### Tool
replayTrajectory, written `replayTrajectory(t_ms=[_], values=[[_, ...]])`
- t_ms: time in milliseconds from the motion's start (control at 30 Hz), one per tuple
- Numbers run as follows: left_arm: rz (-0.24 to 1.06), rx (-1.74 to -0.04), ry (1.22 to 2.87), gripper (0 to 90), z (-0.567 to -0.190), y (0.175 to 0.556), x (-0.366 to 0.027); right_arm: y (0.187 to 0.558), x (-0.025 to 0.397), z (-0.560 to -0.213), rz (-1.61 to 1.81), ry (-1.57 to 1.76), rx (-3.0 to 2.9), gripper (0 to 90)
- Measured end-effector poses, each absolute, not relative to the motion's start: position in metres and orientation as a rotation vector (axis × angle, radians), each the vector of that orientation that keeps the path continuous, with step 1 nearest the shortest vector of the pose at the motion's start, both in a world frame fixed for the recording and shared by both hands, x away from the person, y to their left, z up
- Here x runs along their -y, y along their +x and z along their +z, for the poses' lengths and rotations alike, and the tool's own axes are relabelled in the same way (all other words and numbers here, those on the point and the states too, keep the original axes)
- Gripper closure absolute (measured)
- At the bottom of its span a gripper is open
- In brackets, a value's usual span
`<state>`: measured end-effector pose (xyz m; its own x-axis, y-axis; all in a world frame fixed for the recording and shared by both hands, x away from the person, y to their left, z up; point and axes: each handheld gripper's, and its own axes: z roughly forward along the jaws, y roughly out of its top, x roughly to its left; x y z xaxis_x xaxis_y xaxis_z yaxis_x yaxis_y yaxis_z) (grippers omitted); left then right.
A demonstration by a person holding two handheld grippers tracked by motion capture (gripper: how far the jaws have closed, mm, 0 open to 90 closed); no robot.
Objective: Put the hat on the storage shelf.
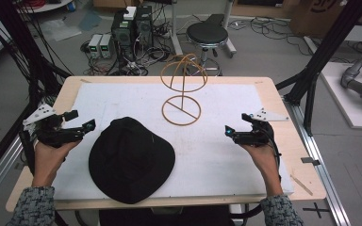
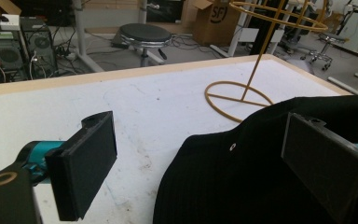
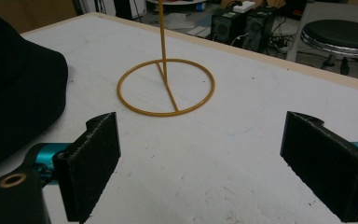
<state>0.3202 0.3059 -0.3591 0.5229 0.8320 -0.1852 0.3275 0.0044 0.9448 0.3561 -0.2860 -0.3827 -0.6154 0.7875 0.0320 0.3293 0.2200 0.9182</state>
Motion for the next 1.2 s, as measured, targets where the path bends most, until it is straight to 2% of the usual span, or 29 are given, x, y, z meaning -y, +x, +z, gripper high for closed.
replayTrajectory(t_ms=[833, 1200], values=[[0.531, -1.005, 1.602, 10.5, -0.356, 0.318, -0.304, 0.356, 0.284, -0.385, 1.347, 1.018, -2.094, 11.7], [0.51, -0.882, 1.57, 12.0, -0.332, 0.307, -0.285, 0.356, 0.284, -0.386, 1.342, 1.021, -2.11, 11.8]])
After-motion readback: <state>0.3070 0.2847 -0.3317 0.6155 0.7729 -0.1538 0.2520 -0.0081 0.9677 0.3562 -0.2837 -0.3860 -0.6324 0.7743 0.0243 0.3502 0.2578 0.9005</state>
